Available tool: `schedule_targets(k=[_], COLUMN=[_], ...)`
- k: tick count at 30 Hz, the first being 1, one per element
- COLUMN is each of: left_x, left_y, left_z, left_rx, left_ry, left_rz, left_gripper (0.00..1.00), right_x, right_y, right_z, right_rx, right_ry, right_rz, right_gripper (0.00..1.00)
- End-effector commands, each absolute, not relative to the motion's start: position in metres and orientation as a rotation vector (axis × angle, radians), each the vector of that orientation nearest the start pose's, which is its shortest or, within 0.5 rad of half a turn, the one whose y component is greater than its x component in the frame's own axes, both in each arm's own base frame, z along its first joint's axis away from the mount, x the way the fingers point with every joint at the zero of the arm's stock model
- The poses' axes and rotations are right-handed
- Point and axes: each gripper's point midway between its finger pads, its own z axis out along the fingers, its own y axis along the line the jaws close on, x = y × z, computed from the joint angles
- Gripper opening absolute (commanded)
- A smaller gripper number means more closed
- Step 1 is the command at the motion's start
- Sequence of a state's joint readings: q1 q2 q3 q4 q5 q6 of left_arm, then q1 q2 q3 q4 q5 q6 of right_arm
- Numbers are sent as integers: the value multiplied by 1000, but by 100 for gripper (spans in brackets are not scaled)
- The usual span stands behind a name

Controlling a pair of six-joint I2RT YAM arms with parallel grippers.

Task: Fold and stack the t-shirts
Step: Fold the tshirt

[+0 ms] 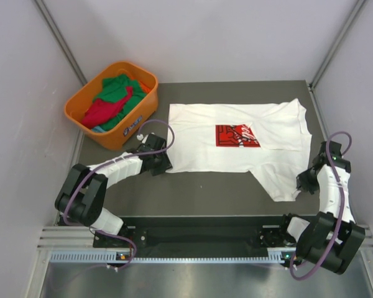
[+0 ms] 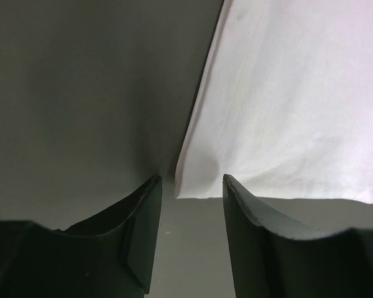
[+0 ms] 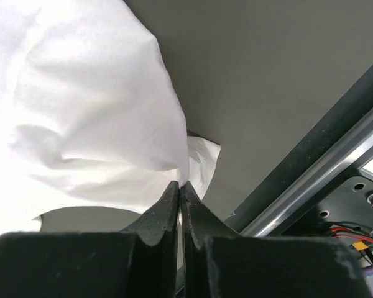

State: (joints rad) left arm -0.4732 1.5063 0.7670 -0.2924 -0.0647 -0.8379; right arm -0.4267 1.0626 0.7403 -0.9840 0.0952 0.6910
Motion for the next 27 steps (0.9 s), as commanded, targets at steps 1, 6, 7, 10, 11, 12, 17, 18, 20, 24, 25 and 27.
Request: schedule_targets(k=[1, 6, 7, 10, 11, 12, 17, 18, 20, 24, 25, 27], left_x=[294, 298, 299, 300, 299, 297, 294, 294, 288, 278, 276, 271], left_y=[-173, -175, -176, -177, -177, -177, -170, -170, -169, -173, -174, -174], left_z=[24, 23, 24, 27, 28, 29, 42, 48, 50, 57, 58, 58], left_rx=[-541, -528, -520, -509, -506, -504, -495, -489, -470, -425, -416, -408], left_ry=[2549, 2541, 2543, 2543, 2546, 2555, 2541, 2533, 2546, 2546, 2547, 2551], left_rz=[-418, -415, -421, -424, -425, -419, -360, -355, -320, -320, -322, -317], left_gripper=[49, 40, 32, 13, 3, 0, 0, 0, 0, 0, 0, 0], right_x=[176, 181, 180, 177, 175, 174, 174, 175, 174, 168, 165, 162], right_y=[-70, -77, -79, -86, -87, -88, -91, -92, -93, -97, -98, -99], right_z=[82, 92, 92, 95, 98, 99, 117, 120, 132, 151, 154, 157], right_rx=[1507, 1454, 1453, 1450, 1462, 1464, 1536, 1545, 1574, 1600, 1606, 1610], right_ry=[2375, 2363, 2369, 2375, 2370, 2369, 2285, 2265, 2210, 2131, 2116, 2088], right_rz=[-66, -81, -97, -141, -144, -145, -131, -129, -123, -155, -165, -180], right_gripper=[0, 0, 0, 0, 0, 0, 0, 0, 0, 0, 0, 0])
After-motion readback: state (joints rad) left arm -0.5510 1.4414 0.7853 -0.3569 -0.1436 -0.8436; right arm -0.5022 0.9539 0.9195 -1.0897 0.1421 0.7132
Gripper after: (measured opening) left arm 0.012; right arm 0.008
